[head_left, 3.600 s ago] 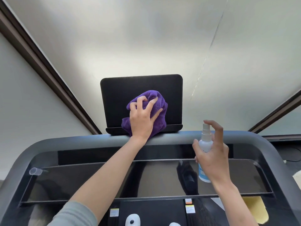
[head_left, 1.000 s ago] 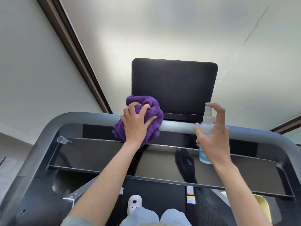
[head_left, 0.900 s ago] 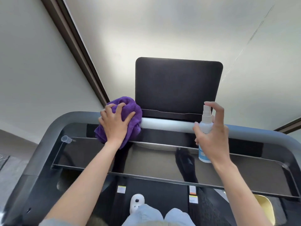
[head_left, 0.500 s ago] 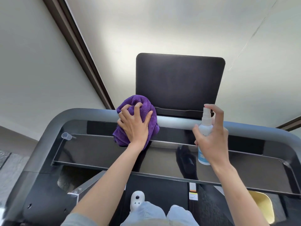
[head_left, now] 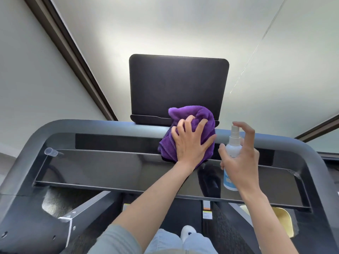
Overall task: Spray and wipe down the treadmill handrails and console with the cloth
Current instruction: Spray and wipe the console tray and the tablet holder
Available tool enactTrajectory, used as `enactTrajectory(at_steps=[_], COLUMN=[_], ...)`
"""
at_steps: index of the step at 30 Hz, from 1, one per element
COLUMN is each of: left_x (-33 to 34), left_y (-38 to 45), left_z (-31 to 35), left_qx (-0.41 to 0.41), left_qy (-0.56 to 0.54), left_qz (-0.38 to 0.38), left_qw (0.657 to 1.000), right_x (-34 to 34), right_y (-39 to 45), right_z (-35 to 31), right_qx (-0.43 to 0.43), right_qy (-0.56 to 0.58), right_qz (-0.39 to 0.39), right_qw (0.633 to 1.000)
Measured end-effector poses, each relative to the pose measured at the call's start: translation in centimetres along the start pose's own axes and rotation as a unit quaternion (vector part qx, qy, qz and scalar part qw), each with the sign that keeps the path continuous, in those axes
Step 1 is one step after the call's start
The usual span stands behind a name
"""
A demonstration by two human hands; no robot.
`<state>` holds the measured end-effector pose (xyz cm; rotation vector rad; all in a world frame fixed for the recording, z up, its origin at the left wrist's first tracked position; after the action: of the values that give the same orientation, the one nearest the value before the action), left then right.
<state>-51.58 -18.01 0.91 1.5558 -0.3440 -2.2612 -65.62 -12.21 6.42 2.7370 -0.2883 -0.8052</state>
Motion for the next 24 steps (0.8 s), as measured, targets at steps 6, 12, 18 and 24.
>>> enactTrajectory(at_steps=[6, 12, 18, 24], left_x=[0.3, -3.7, -8.7, -11.4], left_y=[-0.6, -1.2, -4.3, -5.3], left_z=[-0.3, -11.1, -23.5, -30.6], left_qx=[0.069, 0.003, -0.094, -0.133], left_qy=[-0.026, -0.009, 0.033, 0.043], left_qz=[-0.029, -0.059, -0.105, -0.123], left_qw=[0.997, 0.998, 0.989, 0.983], right_x=[-0.3, 2.6, 7.3, 10.7], right_y=[0.1, 0.1, -0.8, -1.4], right_z=[0.3, -2.0, -4.9, -6.7], right_qx=[0.002, -0.022, -0.045, -0.058], right_qy=[0.008, 0.022, 0.03, 0.027], right_qz=[-0.005, -0.031, -0.068, -0.095], right_qw=[1.0, 0.999, 0.996, 0.993])
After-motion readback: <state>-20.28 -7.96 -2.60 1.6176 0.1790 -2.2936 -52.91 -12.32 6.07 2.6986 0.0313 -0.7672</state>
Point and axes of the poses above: each hand's wrist, its own y-axis towards the middle knuckle, its own x-axis out of the palm, z = x × y, the point moved 10 cm from there along y, towards the middle knuckle, and after that the axes turned 7 degrees about -x, right-handed, at the moved point
